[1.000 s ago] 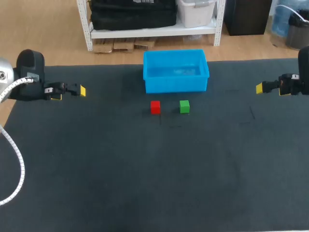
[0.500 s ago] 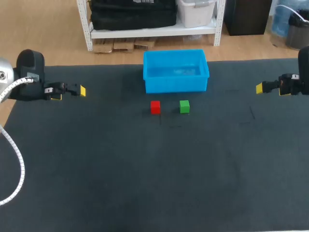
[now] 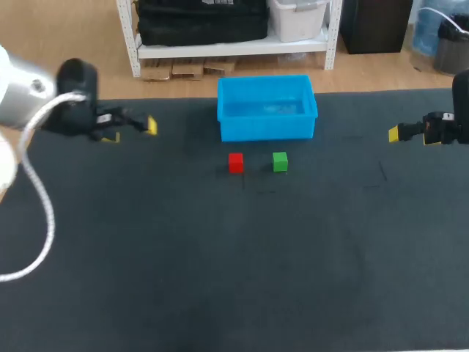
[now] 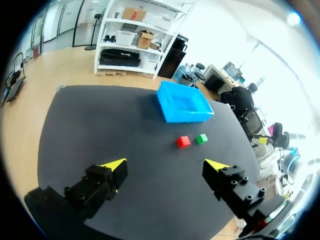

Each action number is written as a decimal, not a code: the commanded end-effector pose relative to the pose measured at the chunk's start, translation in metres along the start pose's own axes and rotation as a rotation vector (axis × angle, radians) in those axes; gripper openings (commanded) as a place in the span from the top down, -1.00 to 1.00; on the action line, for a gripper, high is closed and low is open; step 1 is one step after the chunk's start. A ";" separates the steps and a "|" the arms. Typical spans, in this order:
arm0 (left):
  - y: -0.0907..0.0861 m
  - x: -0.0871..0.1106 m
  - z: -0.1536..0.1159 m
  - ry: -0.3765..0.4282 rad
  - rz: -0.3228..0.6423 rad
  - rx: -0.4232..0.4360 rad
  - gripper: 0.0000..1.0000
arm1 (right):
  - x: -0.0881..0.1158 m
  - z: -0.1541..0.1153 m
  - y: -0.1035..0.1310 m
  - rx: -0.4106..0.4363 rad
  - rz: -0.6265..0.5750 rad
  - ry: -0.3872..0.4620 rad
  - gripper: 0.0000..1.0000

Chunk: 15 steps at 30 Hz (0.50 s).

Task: Use the left arm to pick the red cube and place it into the blue plastic box first, then use the right arm to grasp the green cube and put it into the same blue plastic box after the first action is fully finished.

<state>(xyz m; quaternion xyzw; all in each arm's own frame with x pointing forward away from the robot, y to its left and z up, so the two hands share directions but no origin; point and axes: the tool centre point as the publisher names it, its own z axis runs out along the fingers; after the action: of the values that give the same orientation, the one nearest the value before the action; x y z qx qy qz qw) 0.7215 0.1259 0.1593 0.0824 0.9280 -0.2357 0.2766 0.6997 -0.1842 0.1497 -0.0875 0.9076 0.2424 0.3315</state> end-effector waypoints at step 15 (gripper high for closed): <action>-0.050 -0.025 0.065 0.123 0.022 -0.129 -1.00 | 0.000 0.000 -0.001 -0.002 -0.001 0.001 -1.00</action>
<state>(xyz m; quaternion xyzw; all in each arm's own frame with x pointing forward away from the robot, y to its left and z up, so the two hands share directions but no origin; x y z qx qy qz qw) 0.7561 0.0539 0.1434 0.0947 0.9496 -0.1922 0.2290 0.6997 -0.1841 0.1497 -0.0875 0.9076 0.2423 0.3315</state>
